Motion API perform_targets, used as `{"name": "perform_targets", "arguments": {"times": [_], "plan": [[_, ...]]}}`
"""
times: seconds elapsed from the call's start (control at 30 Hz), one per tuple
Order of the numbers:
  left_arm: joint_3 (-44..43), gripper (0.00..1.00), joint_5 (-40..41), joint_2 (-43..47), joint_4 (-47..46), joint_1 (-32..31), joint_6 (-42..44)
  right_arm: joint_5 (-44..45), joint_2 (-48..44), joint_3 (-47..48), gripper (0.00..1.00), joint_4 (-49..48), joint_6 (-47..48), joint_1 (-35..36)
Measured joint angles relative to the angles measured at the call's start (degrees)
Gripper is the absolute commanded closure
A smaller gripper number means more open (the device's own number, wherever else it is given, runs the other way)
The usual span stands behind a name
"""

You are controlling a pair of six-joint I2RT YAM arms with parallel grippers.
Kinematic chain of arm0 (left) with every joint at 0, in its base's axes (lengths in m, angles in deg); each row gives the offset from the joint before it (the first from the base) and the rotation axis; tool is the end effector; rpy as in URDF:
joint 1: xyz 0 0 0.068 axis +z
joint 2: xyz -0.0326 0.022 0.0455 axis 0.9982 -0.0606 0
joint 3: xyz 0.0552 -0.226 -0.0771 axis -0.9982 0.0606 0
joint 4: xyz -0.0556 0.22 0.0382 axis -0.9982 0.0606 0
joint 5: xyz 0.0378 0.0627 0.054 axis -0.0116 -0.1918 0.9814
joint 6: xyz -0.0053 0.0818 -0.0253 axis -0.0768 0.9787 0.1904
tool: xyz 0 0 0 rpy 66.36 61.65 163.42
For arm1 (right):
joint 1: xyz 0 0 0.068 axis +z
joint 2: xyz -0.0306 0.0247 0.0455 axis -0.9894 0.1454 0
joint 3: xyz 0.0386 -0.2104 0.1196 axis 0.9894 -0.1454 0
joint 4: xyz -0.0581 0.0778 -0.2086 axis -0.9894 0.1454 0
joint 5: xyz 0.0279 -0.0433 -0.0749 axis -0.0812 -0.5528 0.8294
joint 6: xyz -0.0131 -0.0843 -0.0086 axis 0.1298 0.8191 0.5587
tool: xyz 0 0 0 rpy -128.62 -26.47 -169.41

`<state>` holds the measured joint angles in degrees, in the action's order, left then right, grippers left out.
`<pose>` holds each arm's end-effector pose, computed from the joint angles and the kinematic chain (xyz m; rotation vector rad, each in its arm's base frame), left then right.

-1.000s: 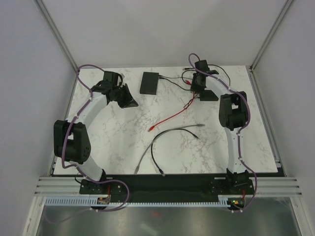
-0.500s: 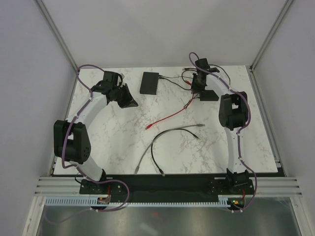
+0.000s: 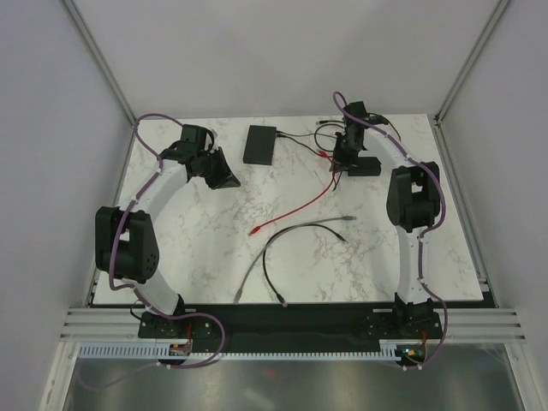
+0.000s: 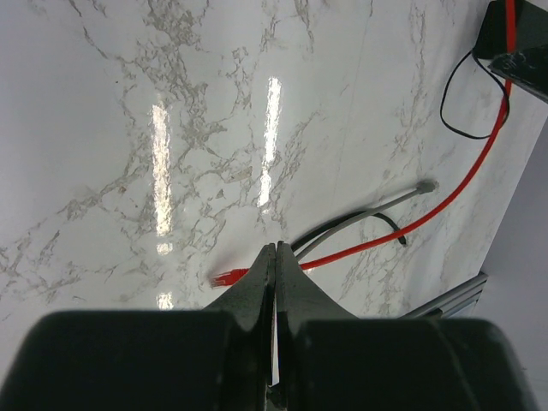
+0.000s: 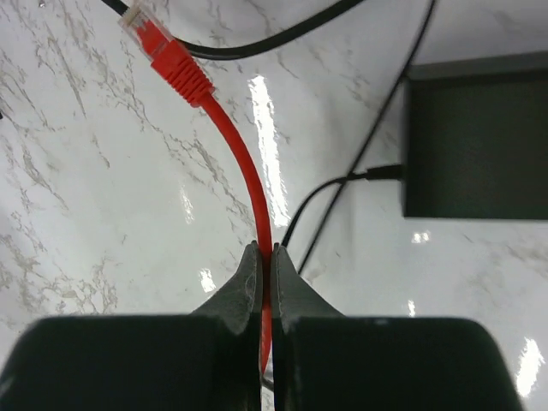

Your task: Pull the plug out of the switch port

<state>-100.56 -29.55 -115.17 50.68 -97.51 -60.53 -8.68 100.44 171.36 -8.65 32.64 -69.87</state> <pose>0.3363 -0.0939 0.2128 -0.3308 2.5777 -0.7738 0.4411 0.1043 0.1513 0.2786 2.7622 0.3956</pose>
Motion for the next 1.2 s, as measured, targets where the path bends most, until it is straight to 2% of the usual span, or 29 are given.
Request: {"name": "perform_targets", "arguments": {"times": [0.37,0.7,0.8,1.0,1.2], "plan": [[0.0,0.98,0.0,-0.2,0.0,0.0,0.0,20.7,-18.5,-10.0,1.00,-6.1,0.1,-1.7],[0.0,0.98,0.0,-0.2,0.0,0.0,0.0,22.1,-20.2,-23.2,1.00,-14.0,-6.6,-10.2],[0.0,0.98,0.0,-0.2,0.0,0.0,0.0,25.2,-20.2,-22.7,1.00,-14.1,-5.7,-10.2],[0.0,0.98,0.0,-0.2,0.0,0.0,0.0,33.7,-20.4,-12.0,1.00,-13.0,2.1,-10.1],[0.3,0.98,0.0,-0.2,0.0,0.0,0.0,37.7,-27.2,-15.1,1.00,-11.6,8.0,-10.2]]}}
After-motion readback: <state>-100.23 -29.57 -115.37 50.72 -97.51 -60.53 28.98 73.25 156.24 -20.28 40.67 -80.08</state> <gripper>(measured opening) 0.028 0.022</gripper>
